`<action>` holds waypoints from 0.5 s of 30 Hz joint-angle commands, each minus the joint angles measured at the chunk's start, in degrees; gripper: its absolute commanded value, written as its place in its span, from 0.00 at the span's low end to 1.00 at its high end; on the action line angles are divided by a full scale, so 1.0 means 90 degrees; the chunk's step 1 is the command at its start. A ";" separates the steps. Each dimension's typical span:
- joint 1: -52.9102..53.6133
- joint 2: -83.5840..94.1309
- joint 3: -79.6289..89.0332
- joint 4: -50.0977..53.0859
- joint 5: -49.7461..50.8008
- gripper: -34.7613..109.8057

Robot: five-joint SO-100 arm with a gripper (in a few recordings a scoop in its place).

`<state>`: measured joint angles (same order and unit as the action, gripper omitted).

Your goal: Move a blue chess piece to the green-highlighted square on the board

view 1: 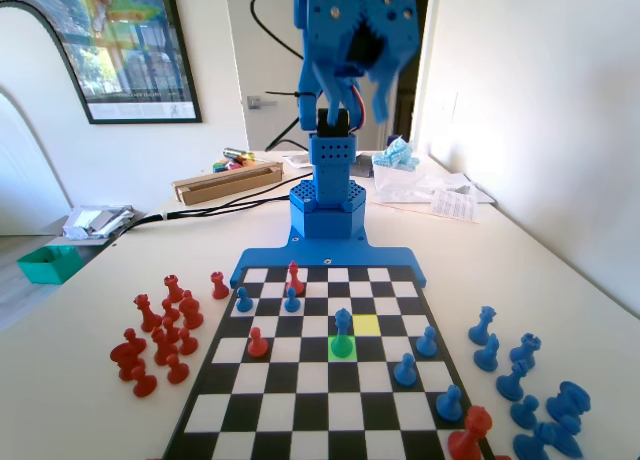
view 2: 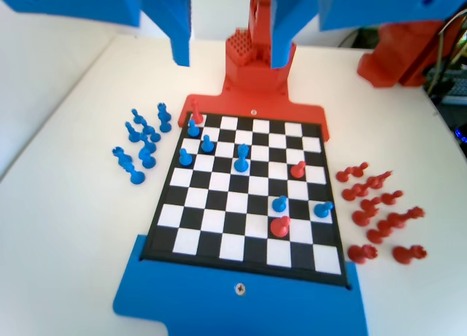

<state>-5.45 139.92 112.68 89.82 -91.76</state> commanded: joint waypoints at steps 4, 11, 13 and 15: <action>-0.0195 0.1328 0.0117 0.0566 -0.0557 0.29; -0.0195 0.2285 0.0625 0.0615 -0.0879 0.27; -0.0195 0.2461 0.0732 0.0615 -0.0908 0.27; -0.0176 0.2676 0.0918 0.0498 -0.0947 0.26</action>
<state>-6.42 161.10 119.88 94.66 -98.79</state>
